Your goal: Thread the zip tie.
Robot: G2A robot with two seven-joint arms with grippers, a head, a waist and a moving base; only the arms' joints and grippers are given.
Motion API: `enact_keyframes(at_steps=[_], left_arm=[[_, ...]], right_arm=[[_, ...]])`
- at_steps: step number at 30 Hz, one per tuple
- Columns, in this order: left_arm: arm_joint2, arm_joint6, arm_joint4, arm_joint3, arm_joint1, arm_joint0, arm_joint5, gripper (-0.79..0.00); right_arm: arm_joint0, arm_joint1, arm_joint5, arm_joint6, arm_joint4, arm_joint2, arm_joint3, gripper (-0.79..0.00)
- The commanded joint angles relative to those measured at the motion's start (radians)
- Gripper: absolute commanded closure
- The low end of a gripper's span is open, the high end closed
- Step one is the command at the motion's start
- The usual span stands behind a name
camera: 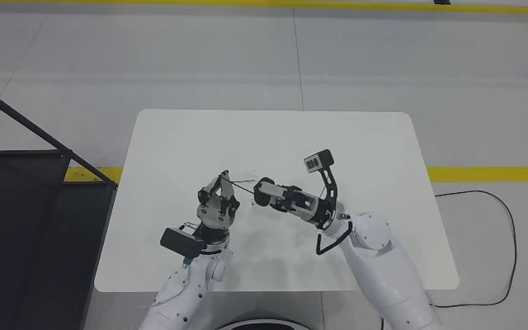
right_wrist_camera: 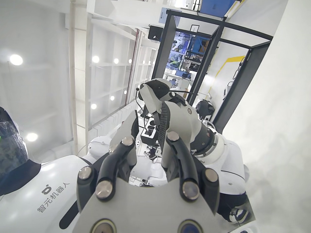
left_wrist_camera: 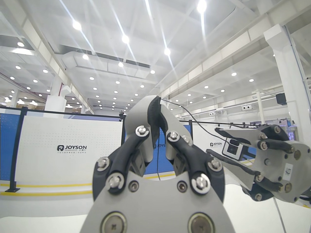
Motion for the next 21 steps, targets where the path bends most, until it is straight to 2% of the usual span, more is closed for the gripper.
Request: enact_keyframes(at_steps=[1,9,21], left_arm=[[0.001,-0.001,0.002,0.002,-0.001,-0.001,-0.001,0.000],[0.010,-0.008,0.011,0.018,-0.007,-0.009,0.006,0.000],[0.020,-0.005,0.027,0.035,-0.014,-0.015,0.013,0.000]], right_arm=[[-0.002,0.000,-0.006,-0.001,-0.002,-0.001,-0.002,-0.219],[-0.030,0.002,-0.072,-0.001,-0.007,-0.001,-0.025,-0.185],[-0.047,0.002,-0.110,-0.052,-0.060,-0.011,-0.041,-0.169]])
